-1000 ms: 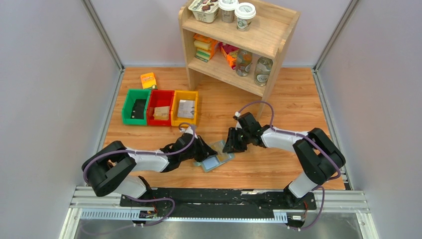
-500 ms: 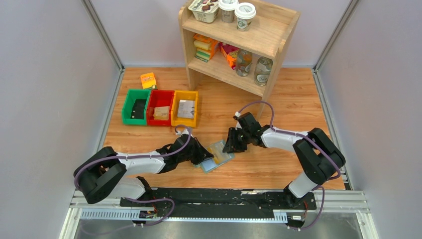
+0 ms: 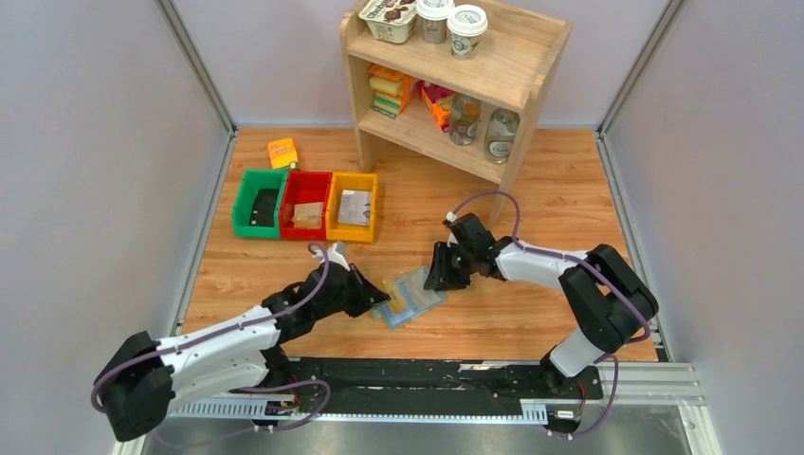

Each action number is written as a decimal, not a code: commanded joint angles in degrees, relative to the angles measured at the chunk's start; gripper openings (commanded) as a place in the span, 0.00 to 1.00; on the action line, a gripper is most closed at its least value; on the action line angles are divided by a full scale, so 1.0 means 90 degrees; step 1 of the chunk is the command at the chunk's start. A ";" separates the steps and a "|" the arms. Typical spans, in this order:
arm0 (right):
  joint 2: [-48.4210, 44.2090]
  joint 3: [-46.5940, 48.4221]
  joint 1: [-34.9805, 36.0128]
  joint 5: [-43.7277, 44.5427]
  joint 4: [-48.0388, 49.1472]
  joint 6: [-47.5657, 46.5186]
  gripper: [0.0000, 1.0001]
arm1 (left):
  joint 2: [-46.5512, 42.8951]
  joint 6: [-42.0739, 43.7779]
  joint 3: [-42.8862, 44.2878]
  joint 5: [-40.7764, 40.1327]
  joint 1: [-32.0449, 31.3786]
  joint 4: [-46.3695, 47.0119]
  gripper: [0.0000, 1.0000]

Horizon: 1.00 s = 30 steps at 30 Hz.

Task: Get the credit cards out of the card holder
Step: Remove the credit card from the card holder.

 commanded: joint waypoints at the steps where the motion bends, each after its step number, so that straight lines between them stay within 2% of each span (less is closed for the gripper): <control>1: -0.0167 0.0166 -0.0024 0.0622 -0.0535 -0.0313 0.42 | -0.0913 0.0599 -0.0100 -0.0312 0.0098 -0.0805 0.00; 5: -0.0654 0.0341 -0.0024 0.0710 -0.0681 -0.0508 0.50 | -0.1559 0.1410 0.0241 -0.0059 0.0712 -0.1080 0.00; 8: -0.1103 0.0546 -0.0024 0.0876 -0.0906 -0.0723 0.65 | -0.1619 0.1869 0.0457 0.0535 0.1318 -0.1012 0.00; 11: -0.1591 0.0732 -0.0024 0.1032 -0.1160 -0.0918 0.81 | -0.1366 0.1988 0.0545 0.1239 0.2341 -0.0622 0.00; 13: -0.1914 0.0762 -0.0024 0.1120 -0.1228 -0.1016 0.86 | -0.1151 0.2027 0.0613 0.1767 0.2927 -0.0270 0.00; 20: -0.3125 0.0576 -0.0024 0.1510 -0.1375 -0.1309 0.94 | -0.0342 0.1989 0.1062 0.2763 0.5028 0.0228 0.00; 24: -0.3584 0.0381 -0.0024 0.1618 -0.1404 -0.1426 0.95 | 0.0137 0.1570 0.1102 0.2658 0.6151 0.0696 0.00; 30: -0.3800 0.0234 -0.0024 0.1706 -0.1590 -0.1622 0.97 | 0.1210 0.1256 0.1481 0.2014 0.6427 0.1254 0.00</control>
